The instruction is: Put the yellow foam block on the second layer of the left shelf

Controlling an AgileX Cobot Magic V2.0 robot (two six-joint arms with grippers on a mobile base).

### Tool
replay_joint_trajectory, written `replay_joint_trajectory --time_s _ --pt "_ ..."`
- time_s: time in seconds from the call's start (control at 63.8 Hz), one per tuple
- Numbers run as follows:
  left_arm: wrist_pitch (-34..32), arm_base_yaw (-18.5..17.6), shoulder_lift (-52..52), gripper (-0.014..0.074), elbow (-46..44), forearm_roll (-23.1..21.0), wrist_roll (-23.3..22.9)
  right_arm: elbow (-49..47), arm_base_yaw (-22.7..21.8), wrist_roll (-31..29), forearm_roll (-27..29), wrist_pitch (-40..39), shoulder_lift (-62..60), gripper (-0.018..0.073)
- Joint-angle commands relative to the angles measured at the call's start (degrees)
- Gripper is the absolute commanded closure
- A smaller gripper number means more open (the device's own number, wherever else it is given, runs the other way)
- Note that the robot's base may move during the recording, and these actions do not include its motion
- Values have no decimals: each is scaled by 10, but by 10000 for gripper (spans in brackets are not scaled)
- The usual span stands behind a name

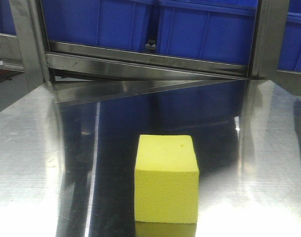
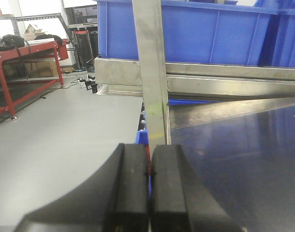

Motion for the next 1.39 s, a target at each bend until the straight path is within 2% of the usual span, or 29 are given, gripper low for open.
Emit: replay_joint_trajectory --time_s 0.0,0.204,0.486,0.925,0.972,1.082,1.176,1.301,1.379 --pt "-47 -3 -11 472 15 -3 -2 -13 1 -1 -5 -52 -11 508" --pt "-47 -3 -11 472 15 -3 -2 -17 1 -1 -5 -52 -11 508" --pt "-47 -3 -11 472 15 -3 -2 -87 20 -1 -35 34 51 508" --pt "-47 -3 -11 472 15 -3 -2 -186 156 14 -35 46 251 493" --pt "-47 -3 -11 472 15 -3 -2 -198 168 23 -35 50 275 460" --pt "-47 -3 -11 472 15 -3 -2 -219 191 43 -35 50 327 316" --pt "-47 -3 -11 472 15 -3 -2 -240 215 69 -35 53 372 137" --pt "-47 -3 -11 472 15 -3 -2 -272 243 141 -35 66 427 -71" --pt "-47 -3 -11 472 15 -3 -2 -299 260 188 -35 103 460 -66"
